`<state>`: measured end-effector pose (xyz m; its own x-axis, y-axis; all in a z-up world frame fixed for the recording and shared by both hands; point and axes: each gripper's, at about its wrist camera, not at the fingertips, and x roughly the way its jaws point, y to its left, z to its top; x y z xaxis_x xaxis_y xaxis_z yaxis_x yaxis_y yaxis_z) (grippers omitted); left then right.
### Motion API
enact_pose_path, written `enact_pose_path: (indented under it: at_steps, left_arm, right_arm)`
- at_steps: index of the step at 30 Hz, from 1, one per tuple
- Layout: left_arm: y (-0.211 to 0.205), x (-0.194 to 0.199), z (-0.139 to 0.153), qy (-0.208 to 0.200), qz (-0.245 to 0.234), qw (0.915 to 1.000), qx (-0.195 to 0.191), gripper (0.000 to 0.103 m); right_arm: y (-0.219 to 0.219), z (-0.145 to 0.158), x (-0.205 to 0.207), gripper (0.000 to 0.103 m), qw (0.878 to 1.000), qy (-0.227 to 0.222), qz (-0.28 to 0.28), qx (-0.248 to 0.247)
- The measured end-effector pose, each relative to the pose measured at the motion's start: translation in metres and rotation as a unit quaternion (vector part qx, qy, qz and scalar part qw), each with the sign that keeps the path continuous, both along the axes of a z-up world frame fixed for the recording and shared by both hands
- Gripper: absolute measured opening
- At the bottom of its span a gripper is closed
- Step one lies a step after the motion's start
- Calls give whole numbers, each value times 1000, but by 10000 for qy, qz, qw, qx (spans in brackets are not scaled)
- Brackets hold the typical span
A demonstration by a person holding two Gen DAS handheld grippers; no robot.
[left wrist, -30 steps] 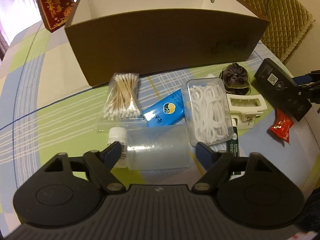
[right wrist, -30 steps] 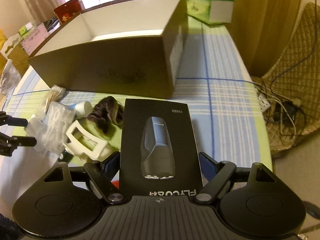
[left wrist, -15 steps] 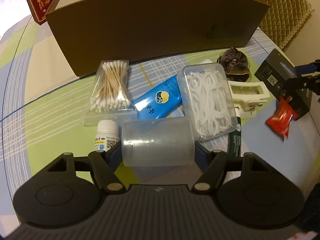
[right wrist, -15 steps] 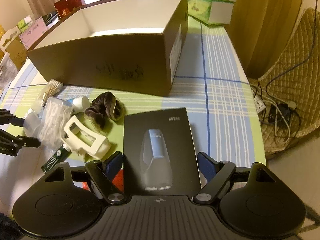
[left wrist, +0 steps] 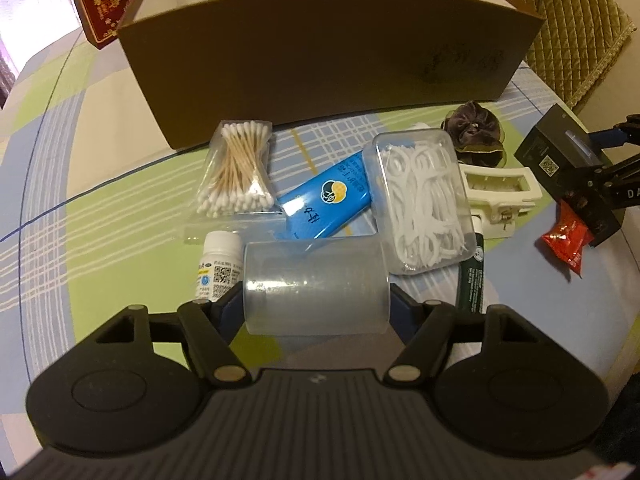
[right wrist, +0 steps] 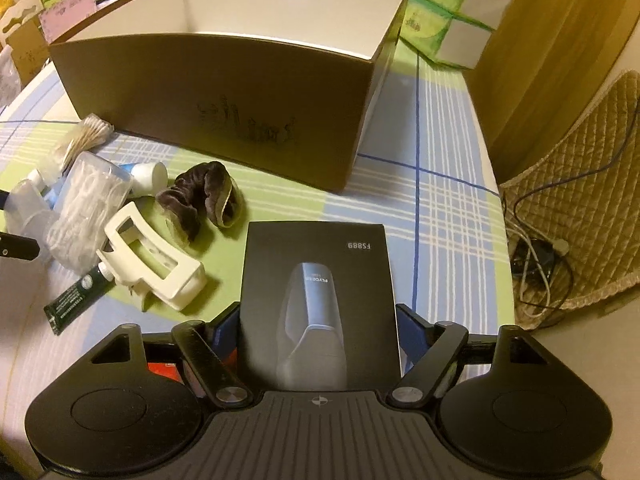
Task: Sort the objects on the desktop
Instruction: 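Lift the black box with the right gripper while the left gripper grasps the clear cup, then carry the clear cup and black box into the cardboard box with both grippers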
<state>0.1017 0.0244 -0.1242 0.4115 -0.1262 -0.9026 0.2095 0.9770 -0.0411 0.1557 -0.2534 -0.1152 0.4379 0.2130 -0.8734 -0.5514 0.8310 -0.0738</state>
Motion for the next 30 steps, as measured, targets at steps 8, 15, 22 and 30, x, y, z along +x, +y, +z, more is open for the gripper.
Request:
enact_pose_path:
  at_steps: [8, 15, 22, 30]
  left_arm:
    - [-1, -11, 27, -371, 69, 9993, -41, 68]
    - [-3, -3, 61, -863, 17, 9963, -35, 68]
    - [-1, 28, 95, -1408, -88, 9900, -58, 68]
    - [6, 77, 116, -1790, -31, 9838, 38, 68]
  right_arm:
    - [-5, 26, -5, 76, 9995, -138, -196, 201]
    - [4, 61, 2, 76, 9976, -270, -240, 592]
    - [20, 101, 31, 76, 9922, -544, -340, 1066]
    - [43, 136, 57, 76, 9873, -764, -474, 1311]
